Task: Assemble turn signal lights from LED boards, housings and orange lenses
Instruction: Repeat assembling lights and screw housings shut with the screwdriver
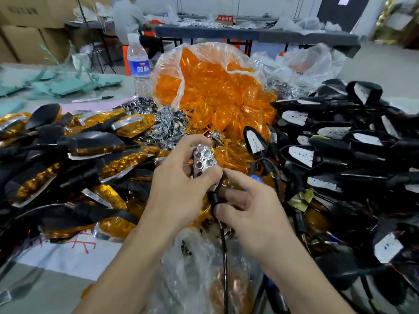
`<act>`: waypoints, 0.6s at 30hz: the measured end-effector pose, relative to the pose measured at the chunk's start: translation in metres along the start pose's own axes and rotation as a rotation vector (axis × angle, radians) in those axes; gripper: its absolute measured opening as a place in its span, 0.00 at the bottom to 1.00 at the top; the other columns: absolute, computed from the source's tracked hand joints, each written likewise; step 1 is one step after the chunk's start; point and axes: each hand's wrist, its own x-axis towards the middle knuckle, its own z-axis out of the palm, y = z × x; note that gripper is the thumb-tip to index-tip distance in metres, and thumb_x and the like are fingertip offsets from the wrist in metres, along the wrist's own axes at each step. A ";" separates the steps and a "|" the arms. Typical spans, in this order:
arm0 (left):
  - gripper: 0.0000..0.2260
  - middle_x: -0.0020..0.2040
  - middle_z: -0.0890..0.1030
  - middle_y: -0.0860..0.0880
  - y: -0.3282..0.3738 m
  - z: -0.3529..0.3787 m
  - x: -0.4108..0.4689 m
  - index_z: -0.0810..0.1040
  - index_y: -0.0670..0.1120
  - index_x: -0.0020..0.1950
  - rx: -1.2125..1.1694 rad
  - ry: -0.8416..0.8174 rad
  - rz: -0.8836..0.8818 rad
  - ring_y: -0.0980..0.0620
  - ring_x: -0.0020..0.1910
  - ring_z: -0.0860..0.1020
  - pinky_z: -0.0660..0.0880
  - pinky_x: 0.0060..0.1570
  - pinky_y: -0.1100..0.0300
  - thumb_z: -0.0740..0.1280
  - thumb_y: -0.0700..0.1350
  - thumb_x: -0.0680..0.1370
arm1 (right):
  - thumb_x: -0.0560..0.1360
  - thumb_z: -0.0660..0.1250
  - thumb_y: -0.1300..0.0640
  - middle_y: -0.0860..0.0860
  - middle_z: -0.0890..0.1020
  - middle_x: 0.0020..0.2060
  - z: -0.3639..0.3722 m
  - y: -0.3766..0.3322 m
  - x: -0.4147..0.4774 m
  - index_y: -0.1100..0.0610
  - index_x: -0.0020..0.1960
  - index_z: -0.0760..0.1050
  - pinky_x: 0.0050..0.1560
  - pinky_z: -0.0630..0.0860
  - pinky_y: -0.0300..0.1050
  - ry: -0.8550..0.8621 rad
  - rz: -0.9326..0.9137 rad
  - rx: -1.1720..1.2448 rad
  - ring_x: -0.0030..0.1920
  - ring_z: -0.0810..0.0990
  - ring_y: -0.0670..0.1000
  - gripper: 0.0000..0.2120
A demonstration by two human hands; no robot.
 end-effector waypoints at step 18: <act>0.25 0.48 0.85 0.61 0.007 0.000 -0.016 0.69 0.73 0.68 -0.096 0.025 0.050 0.58 0.44 0.84 0.82 0.42 0.62 0.72 0.56 0.75 | 0.72 0.68 0.65 0.46 0.89 0.49 -0.005 0.001 -0.006 0.23 0.58 0.77 0.49 0.79 0.33 -0.086 -0.118 0.108 0.52 0.85 0.40 0.35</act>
